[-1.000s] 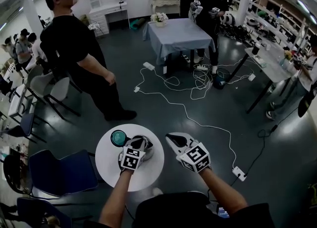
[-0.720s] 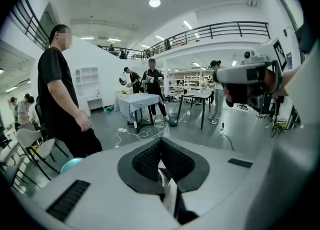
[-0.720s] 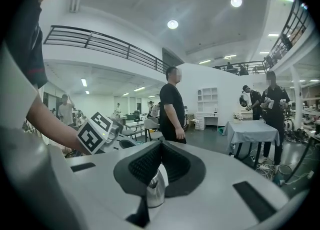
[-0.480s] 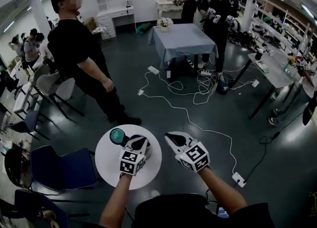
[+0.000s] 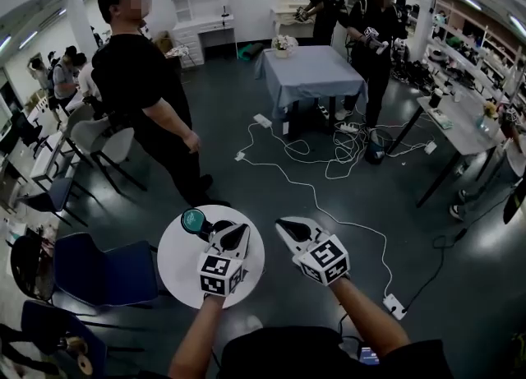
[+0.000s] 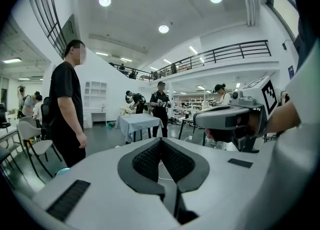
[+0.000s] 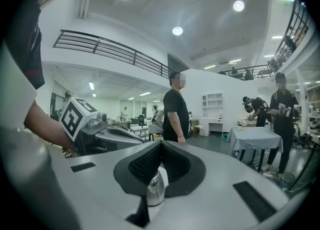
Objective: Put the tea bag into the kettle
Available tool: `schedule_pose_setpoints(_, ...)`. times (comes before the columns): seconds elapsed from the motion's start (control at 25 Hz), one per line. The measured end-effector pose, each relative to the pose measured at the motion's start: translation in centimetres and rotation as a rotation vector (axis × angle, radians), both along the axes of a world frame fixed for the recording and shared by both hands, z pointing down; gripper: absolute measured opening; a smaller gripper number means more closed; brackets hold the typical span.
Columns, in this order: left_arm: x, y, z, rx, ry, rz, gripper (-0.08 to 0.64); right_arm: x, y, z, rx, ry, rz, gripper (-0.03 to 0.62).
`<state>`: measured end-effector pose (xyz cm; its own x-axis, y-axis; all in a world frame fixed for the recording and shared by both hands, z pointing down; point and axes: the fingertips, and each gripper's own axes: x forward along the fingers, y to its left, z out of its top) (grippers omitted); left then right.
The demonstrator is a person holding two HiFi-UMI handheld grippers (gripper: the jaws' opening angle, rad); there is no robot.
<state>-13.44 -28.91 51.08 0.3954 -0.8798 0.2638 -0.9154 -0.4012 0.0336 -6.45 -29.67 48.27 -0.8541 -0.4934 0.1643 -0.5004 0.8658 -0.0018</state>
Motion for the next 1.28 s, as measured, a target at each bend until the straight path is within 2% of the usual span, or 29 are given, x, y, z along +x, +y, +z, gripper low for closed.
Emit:
schedule_pose_setpoints(0.36, 3.3, 3.1, -2.6, 0.063, 0.054, -0.064, 0.015, 3.5, 2.2, -0.5, 0.009, -0.028, -0.039, 0.017)
schedule_pose_setpoints(0.84, 6.9, 8.4, -4.1, 0.098, 0.021, -0.139, 0.015, 7.3, 6.2, -0.8, 0.013, -0.027, -0.110, 0.017)
schedule_pose_setpoints(1.28, 11.1, 11.3, -4.5, 0.106, 0.049, -0.200, 0.015, 11.6, 7.9, -0.6, -0.003, -0.058, -0.141, 0.017)
